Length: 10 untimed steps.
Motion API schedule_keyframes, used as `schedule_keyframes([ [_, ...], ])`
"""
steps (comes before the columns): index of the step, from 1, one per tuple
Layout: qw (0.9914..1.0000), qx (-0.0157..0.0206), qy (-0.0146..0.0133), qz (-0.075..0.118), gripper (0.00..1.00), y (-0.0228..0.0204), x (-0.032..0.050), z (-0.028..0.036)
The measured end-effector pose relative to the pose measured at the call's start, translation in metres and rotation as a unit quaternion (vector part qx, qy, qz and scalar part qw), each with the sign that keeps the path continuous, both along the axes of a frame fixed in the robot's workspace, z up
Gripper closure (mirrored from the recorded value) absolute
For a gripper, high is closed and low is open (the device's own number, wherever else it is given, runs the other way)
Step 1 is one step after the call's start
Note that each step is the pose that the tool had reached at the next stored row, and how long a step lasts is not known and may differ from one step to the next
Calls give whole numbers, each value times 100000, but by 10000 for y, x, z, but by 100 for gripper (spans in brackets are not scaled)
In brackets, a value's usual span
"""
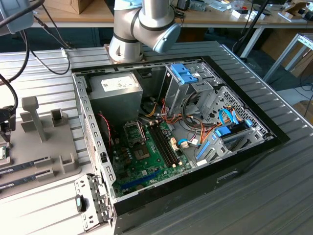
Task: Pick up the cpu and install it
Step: 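Pick up the cpu and move it towards the insertion slot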
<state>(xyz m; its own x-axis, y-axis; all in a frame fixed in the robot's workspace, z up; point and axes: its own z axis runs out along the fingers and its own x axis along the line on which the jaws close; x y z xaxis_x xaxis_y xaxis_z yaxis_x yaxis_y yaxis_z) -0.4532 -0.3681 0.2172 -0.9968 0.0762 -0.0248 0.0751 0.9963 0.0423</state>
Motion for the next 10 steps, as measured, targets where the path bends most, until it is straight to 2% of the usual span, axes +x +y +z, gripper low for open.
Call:
schedule_keyframes([
  [10,100000,0,-1,-4,46,25,-2,-38],
])
